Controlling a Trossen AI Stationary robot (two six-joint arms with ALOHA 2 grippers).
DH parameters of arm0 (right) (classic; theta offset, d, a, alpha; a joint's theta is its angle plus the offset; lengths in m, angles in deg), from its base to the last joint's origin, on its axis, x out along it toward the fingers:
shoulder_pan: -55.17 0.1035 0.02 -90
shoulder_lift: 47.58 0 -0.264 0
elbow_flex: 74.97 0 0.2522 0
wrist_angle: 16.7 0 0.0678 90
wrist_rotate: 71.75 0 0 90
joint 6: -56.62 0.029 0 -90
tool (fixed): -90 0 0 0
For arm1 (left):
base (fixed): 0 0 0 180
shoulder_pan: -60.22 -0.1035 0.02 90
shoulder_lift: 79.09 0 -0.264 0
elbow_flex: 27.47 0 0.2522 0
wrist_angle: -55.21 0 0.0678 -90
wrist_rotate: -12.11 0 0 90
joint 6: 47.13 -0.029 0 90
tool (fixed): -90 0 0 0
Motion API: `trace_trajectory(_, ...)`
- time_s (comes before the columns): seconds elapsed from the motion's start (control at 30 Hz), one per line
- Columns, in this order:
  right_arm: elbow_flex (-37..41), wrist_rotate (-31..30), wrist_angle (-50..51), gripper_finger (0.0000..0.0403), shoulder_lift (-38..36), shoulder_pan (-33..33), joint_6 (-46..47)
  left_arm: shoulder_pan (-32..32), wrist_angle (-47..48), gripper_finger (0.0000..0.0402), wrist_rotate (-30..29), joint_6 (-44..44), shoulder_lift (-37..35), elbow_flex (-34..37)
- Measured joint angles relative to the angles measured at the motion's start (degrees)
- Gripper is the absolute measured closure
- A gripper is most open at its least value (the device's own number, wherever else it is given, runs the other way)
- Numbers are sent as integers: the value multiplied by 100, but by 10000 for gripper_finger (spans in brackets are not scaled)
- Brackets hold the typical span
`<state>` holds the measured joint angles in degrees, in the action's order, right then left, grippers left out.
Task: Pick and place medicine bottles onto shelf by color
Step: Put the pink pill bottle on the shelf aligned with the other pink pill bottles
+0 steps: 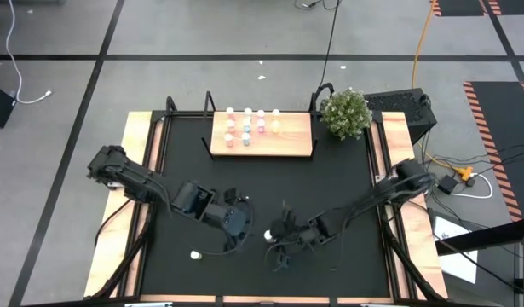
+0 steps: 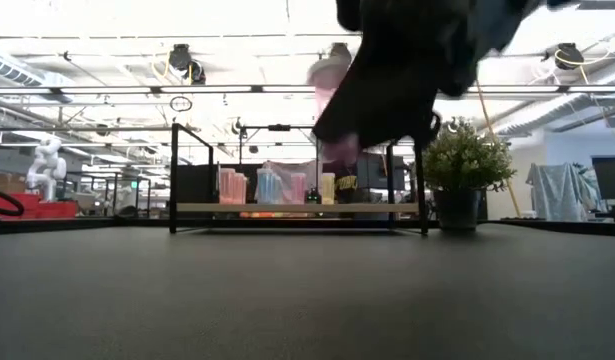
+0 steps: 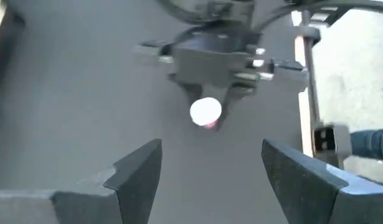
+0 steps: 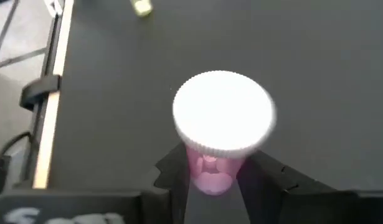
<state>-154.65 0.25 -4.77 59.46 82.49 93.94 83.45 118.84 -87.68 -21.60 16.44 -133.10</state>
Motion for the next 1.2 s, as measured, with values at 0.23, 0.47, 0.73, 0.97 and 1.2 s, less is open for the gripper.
trace_trajectory(0.23,-3,7,832,289,-1025,-32,-155,-326,-1195,128,96,-552,213,35)
trace_trajectory(0.47,-1,-141,1237,289,-1693,-32,-394,-662,-2236,128,575,-856,468,10)
trace_trajectory(0.73,-3,-140,1570,289,-1936,8,-479,-708,-2675,128,1209,-1006,715,27)
trace_trajectory(0.97,-3,-139,1585,289,-1936,6,-556,-823,-2532,128,1190,-1095,776,27)
trace_trajectory(1.2,-3,-142,1585,289,-1938,5,-657,-869,-2416,129,1153,-1191,834,27)
